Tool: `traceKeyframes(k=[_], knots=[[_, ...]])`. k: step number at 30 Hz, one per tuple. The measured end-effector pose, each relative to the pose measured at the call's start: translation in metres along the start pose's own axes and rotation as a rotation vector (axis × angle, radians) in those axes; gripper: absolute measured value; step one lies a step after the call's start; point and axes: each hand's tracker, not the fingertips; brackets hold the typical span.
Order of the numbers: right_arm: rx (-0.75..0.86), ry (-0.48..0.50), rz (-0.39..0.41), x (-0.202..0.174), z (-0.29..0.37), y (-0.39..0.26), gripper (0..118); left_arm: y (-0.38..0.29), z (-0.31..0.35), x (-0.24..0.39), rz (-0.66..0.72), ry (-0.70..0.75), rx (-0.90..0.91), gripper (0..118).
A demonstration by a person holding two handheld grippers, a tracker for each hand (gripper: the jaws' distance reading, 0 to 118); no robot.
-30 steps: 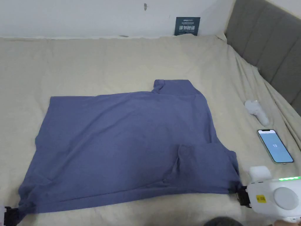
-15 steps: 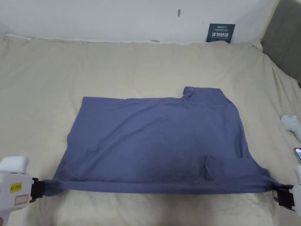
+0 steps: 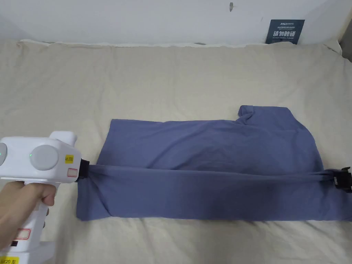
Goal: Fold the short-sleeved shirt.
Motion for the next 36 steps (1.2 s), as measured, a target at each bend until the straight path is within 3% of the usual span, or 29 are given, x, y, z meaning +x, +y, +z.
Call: traceKeyframes(k=[3, 5, 6, 7, 8, 9, 10, 12, 13, 14, 15, 20, 21, 22, 23, 24, 25, 27, 29, 31, 33, 36], knots=[[-0.053, -0.01, -0.008, -0.001, -0.027, 0.012, 8, 0.014, -0.027, 0.004, 0.002, 0.001, -0.023, 0], [-0.1, -0.034, -0.055, -0.002, -0.039, 0.015, 12, 0.023, -0.039, 0.005, 0.019, -0.043, -0.011, 1], [-0.118, -0.053, -0.084, -0.002, -0.042, 0.015, 38, 0.024, -0.041, 0.005, 0.03, -0.076, 0.019, 21], [-0.102, -0.06, -0.134, 0.003, -0.043, 0.011, 74, 0.024, -0.042, 0.004, 0.049, -0.058, 0.028, 66], [-0.09, -0.047, -0.155, 0.006, -0.041, 0.008, 100, 0.023, -0.044, 0.003, 0.065, -0.044, 0.016, 111], [-0.064, -0.019, -0.155, 0.006, -0.034, 0.001, 107, 0.02, -0.045, 0.0, 0.126, -0.06, 0.084, 114], [-0.076, -0.03, -0.149, 0.005, -0.027, -0.005, 107, 0.014, -0.037, -0.004, 0.097, -0.032, 0.027, 110], [-0.096, -0.001, -0.144, 0.01, -0.017, -0.021, 101, -0.001, -0.032, -0.007, 0.096, -0.026, 0.014, 111], [-0.073, 0.016, -0.133, 0.009, -0.008, -0.032, 81, -0.01, -0.026, -0.009, 0.091, 0.006, -0.037, 103], [-0.048, 0.005, -0.115, 0.007, -0.001, -0.042, 37, -0.027, -0.01, -0.021, 0.097, -0.001, -0.018, 71], [-0.049, -0.004, -0.12, 0.009, -0.001, -0.048, 0, -0.036, -0.006, -0.025, 0.092, -0.015, -0.012, 0], [-0.064, 0.048, -0.19, 0.017, 0.002, -0.09, 0, -0.077, 0.005, -0.033, 0.12, -0.022, -0.09, 0], [-0.065, 0.039, -0.191, 0.017, 0.002, -0.094, 0, -0.077, 0.002, -0.031, 0.148, -0.071, -0.081, 12], [-0.07, 0.035, -0.187, 0.016, 0.001, -0.099, 0, -0.082, 0.003, -0.035, 0.169, -0.08, -0.074, 53], [-0.075, 0.037, -0.184, 0.014, 0.003, -0.098, 0, -0.081, -0.001, -0.033, 0.173, -0.096, -0.062, 102], [-0.072, 0.038, -0.185, 0.014, 0.004, -0.1, 0, -0.078, -0.01, -0.029, 0.159, -0.123, -0.083, 117], [-0.072, 0.038, -0.187, 0.014, 0.006, -0.102, 0, -0.084, -0.013, -0.024, 0.129, -0.039, -0.156, 113], [-0.068, 0.053, -0.189, 0.016, 0.008, -0.101, 0, -0.093, -0.025, -0.027, 0.115, 0.022, -0.129, 112], [-0.067, 0.048, -0.189, 0.018, 0.008, -0.1, 0, -0.101, -0.04, -0.019, 0.113, -0.014, -0.131, 105], [-0.071, 0.041, -0.188, 0.022, 0.006, -0.098, 0, -0.079, -0.027, -0.004, 0.102, 0.091, -0.119, 39], [-0.074, 0.041, -0.187, 0.025, 0.005, -0.098, 0, -0.078, -0.023, -0.003, 0.112, 0.061, -0.129, 11], [-0.075, 0.031, -0.188, 0.032, 0.002, -0.095, 0, -0.069, -0.018, -0.004, 0.109, -0.004, -0.101, 5]])
